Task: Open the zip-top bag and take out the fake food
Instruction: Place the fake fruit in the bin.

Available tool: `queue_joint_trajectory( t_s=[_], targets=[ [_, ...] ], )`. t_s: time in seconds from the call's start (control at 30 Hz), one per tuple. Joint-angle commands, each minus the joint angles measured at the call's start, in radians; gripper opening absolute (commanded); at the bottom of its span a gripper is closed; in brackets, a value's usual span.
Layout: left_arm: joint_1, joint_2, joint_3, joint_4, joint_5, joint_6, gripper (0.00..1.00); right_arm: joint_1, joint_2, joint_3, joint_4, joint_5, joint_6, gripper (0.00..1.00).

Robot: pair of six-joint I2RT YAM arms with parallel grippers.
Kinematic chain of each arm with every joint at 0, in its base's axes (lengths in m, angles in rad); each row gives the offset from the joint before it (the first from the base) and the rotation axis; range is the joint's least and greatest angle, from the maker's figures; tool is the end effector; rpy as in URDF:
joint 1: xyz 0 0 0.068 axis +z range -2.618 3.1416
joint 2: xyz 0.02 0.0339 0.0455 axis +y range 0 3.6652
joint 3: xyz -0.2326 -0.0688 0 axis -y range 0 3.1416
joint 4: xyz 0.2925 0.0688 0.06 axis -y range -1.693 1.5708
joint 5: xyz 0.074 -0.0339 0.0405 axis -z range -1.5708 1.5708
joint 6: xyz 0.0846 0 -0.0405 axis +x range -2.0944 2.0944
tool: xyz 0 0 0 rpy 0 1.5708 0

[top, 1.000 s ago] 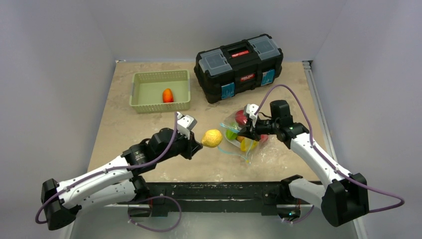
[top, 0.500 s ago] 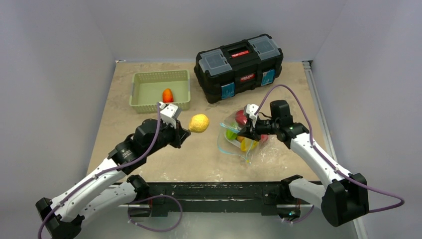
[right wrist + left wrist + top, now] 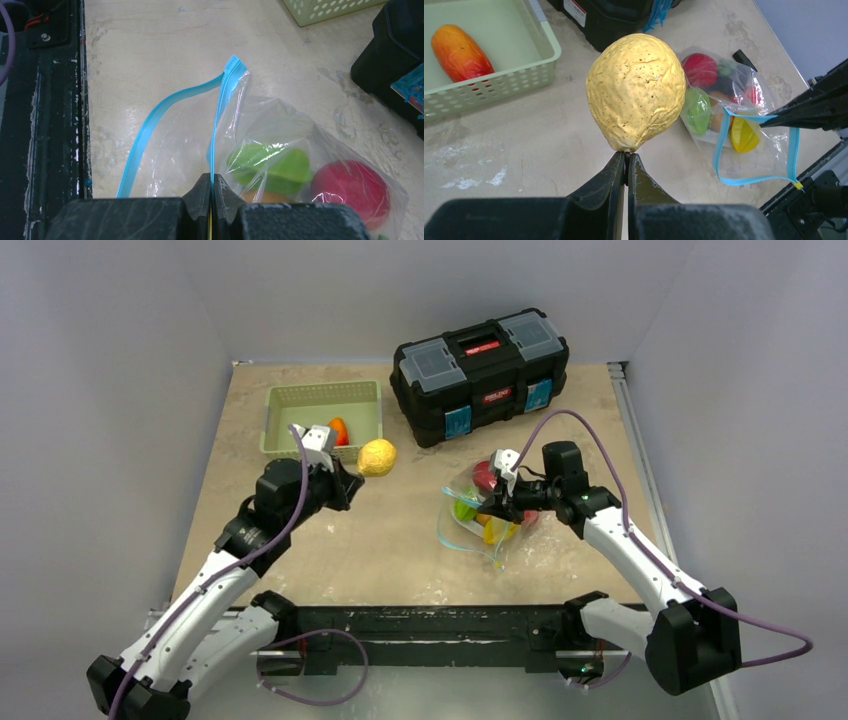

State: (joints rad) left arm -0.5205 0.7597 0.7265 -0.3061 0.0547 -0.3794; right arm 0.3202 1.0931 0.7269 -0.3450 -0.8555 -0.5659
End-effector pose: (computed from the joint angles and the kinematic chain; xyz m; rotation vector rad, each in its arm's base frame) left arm 0.2537 -0.1508 0.2712 0.1764 1.9572 -0.6530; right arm 0.2701 0.1569 0.1868 -1.2787 1.6854 0.8207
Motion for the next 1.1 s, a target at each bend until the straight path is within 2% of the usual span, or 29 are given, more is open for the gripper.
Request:
queue_joint_trajectory(
  t_s=[0.0, 0.57, 1.07],
  targets=[
    [0.069, 0.023, 0.019, 0.101, 0.049, -0.004, 0.0, -0.003, -0.008, 0.033, 0.0, -0.014, -0.019, 0.0],
    [0.281, 0.164, 0.051, 0.226, 0.149, -0.032, 0.0, -0.004, -0.009, 0.032, -0.001, -0.017, -0.02, 0.0],
    [0.362, 0.272, 0.077, 0.278, 0.173, -0.056, 0.0, -0.003, -0.006, 0.032, -0.001, -0.016, -0.022, 0.0]
  ],
)
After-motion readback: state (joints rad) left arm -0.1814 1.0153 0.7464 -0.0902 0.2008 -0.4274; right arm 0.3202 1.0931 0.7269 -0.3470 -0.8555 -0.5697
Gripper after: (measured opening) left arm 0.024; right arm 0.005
